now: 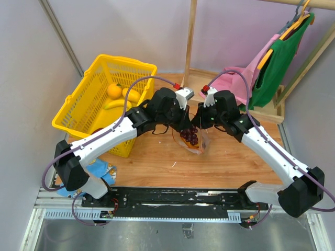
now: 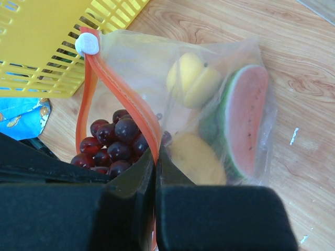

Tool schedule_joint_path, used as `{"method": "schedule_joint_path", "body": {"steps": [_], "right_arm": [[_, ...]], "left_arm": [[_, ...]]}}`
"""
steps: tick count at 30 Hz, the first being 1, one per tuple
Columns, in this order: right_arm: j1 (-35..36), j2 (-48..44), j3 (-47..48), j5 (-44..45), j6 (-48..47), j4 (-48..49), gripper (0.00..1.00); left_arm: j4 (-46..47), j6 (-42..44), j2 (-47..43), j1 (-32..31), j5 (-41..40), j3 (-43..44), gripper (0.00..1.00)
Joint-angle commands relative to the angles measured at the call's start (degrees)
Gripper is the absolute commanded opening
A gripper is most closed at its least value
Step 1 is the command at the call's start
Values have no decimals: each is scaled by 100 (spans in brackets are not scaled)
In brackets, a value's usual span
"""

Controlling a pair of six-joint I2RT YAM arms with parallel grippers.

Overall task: Place the food in the zip-top bag and seal the zipper
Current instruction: Place the fake fruit in the zipper food storage bag, then adjust the zipper food storage bag at the center of the board.

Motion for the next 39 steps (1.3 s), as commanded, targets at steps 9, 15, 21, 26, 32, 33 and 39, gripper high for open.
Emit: {"method": "schedule_joint_path", "body": {"steps": [9, 15, 21, 26, 32, 33, 39], "right_arm": [[-73, -210, -49, -21, 46, 181, 2], [-73, -219, -55, -11, 70, 178, 2], [-69, -247, -61, -10, 89, 172, 2], [-70, -213, -40, -55, 123, 209, 2], [-71, -146, -24, -171, 216, 286, 2], [-69, -136, -12, -186, 235, 294, 2], [-69, -103, -21, -255, 299, 308, 2]], "left_arm": [[-292, -72, 117, -78, -936, 432, 41], [-606, -369, -6, -78, -1162, 528, 48], [-1102, -932, -433, -78, -1478, 334, 51], [-1272, -1603, -827, -78, -1472, -372, 52], [-1238, -2209, -1069, -84, -1416, -1064, 52], [-1219, -2271, -1062, -86, -1392, -1136, 52], [-979, -2455, -890, -108, -1186, -1511, 51]]}}
